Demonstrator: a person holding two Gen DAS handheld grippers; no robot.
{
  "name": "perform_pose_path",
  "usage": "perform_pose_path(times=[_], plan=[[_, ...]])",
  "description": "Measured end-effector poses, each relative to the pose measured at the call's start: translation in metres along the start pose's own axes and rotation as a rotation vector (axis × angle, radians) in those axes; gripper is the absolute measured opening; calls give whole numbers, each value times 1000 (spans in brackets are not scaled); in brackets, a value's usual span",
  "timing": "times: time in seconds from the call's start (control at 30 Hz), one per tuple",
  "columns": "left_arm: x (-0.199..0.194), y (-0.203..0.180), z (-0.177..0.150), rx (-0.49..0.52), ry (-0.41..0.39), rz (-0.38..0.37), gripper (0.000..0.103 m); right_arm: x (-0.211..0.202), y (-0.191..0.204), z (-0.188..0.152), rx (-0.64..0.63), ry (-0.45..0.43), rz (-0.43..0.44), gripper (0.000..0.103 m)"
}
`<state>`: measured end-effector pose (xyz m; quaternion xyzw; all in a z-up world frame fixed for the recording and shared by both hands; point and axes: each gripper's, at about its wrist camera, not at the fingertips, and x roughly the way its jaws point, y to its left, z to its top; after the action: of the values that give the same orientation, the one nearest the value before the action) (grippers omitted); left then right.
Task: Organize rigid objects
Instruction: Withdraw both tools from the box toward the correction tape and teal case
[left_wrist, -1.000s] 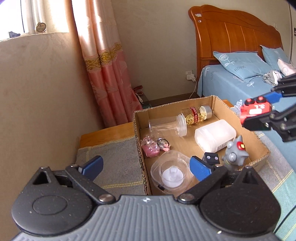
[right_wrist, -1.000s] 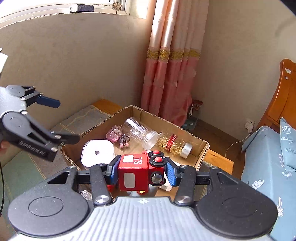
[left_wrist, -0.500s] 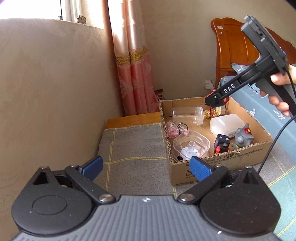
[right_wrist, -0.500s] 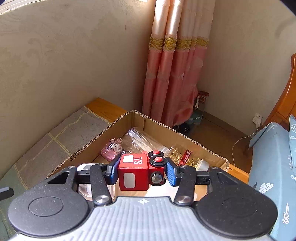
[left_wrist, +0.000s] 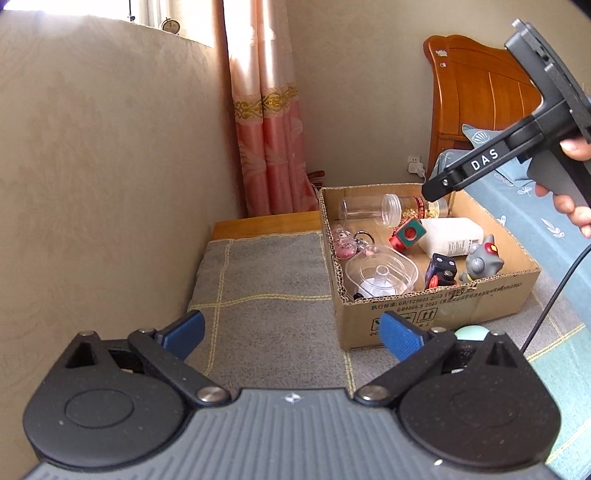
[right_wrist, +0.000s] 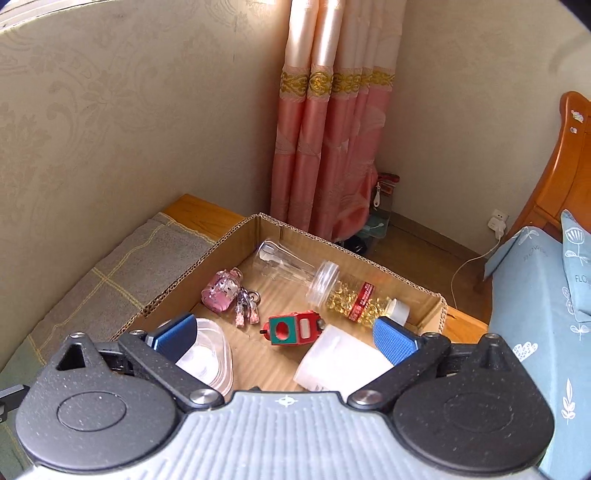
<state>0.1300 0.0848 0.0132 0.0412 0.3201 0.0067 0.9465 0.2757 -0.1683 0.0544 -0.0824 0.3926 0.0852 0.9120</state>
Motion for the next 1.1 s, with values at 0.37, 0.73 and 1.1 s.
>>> perform_pose_path(times=[0.37,0.73,1.1], plan=[[-8,-12,-10,15,33,-11,101,-35,17,-37,32,-6,17,103],[-17,-14,-19,-1,35,-24,101,-66,28,-101,147,-60,-49,103],[-8,-12,-30,-20,65,-41,101,2,41,-167,275,34,-124,103]])
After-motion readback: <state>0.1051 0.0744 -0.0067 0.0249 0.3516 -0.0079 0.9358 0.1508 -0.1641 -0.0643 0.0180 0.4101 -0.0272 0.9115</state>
